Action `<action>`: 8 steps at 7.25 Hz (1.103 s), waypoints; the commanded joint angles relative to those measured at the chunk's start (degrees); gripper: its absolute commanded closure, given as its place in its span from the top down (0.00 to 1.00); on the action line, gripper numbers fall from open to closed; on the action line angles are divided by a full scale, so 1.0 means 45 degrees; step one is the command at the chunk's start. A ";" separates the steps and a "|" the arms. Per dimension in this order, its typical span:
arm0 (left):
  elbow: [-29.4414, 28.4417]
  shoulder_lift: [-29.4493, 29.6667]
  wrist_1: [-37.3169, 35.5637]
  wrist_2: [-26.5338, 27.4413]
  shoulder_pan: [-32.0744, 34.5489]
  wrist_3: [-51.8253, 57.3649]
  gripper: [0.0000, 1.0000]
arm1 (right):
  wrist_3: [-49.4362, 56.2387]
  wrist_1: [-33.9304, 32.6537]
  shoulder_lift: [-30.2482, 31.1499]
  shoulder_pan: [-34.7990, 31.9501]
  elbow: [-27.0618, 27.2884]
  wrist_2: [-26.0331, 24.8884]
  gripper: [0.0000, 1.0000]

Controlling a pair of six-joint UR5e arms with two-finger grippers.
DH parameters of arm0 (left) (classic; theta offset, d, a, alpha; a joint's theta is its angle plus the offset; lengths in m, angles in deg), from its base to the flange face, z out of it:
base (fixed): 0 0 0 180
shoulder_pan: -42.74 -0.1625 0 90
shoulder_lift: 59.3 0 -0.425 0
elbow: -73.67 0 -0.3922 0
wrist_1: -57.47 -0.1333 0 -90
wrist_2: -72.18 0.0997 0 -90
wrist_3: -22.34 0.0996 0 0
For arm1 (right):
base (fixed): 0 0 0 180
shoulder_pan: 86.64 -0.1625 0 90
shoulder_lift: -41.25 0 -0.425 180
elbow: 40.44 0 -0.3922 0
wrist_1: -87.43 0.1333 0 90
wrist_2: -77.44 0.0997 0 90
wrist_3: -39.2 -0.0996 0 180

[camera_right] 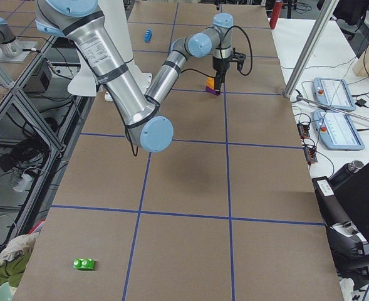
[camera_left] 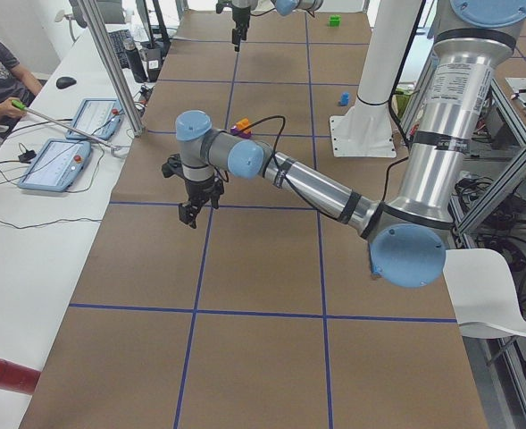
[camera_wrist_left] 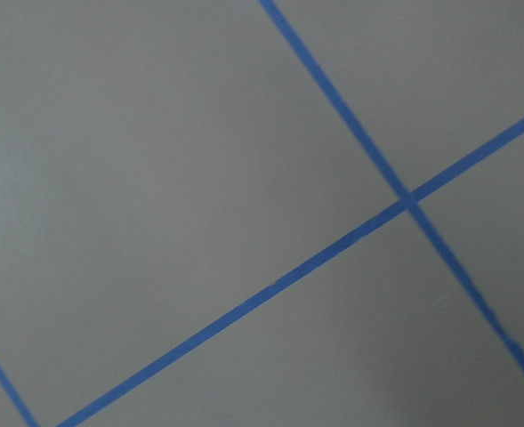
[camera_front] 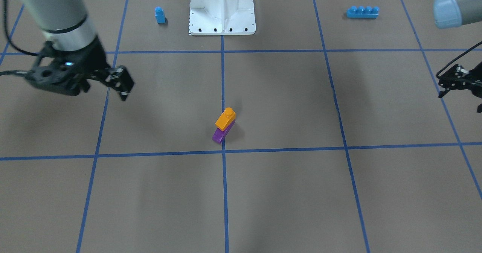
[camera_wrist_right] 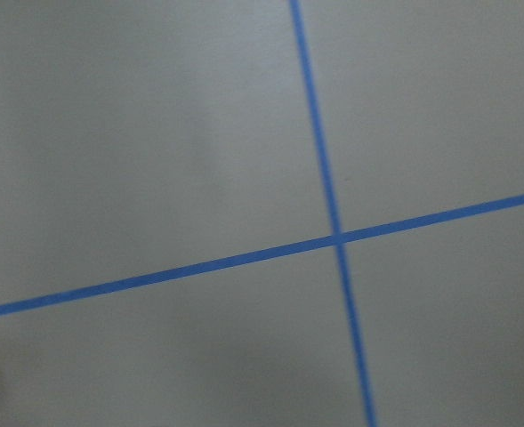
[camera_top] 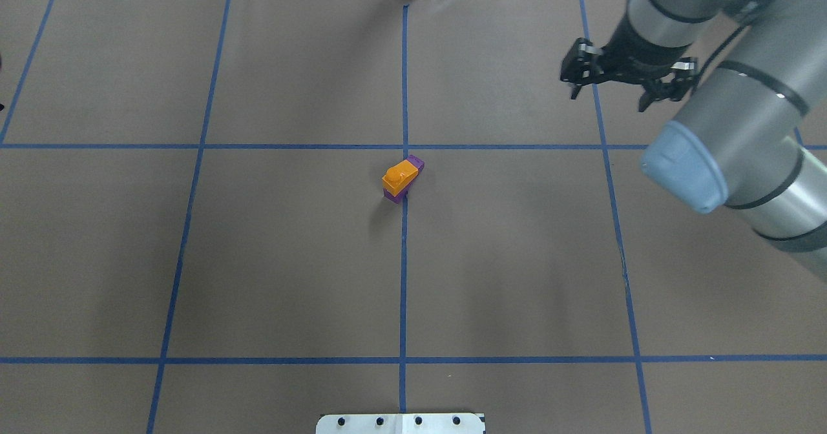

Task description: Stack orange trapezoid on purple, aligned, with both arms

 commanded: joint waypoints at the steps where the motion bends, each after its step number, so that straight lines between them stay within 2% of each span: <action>1: -0.0252 -0.1442 0.1339 -0.0060 0.0947 0.0023 1.00 | 0.7169 0.0003 0.2942 -0.3611 -0.0582 0.1654 1.00; 2: -0.0254 -0.1831 0.1460 -0.0118 0.1085 0.0157 1.00 | 0.8997 0.0003 0.4114 -0.4845 -0.1052 0.2146 1.00; 3: -0.0331 -0.2222 0.1461 -0.0099 0.1144 0.0178 1.00 | 0.9093 0.0448 0.4802 -0.5496 -0.1520 0.2228 1.00; 4: -0.0564 -0.2593 0.1481 -0.0060 0.1145 0.0197 1.00 | 0.9094 0.2308 0.4848 -0.5638 -0.2066 0.2248 1.00; 7: -0.0722 -0.2636 0.1345 -0.0040 0.1495 0.0198 1.00 | 0.9153 0.6922 0.7828 -0.5872 -0.2440 0.2677 1.00; 8: -0.1032 -0.2636 0.1286 -0.0137 0.1613 0.0198 1.00 | 0.9095 0.7014 0.7991 -0.6105 -0.2656 0.3336 1.00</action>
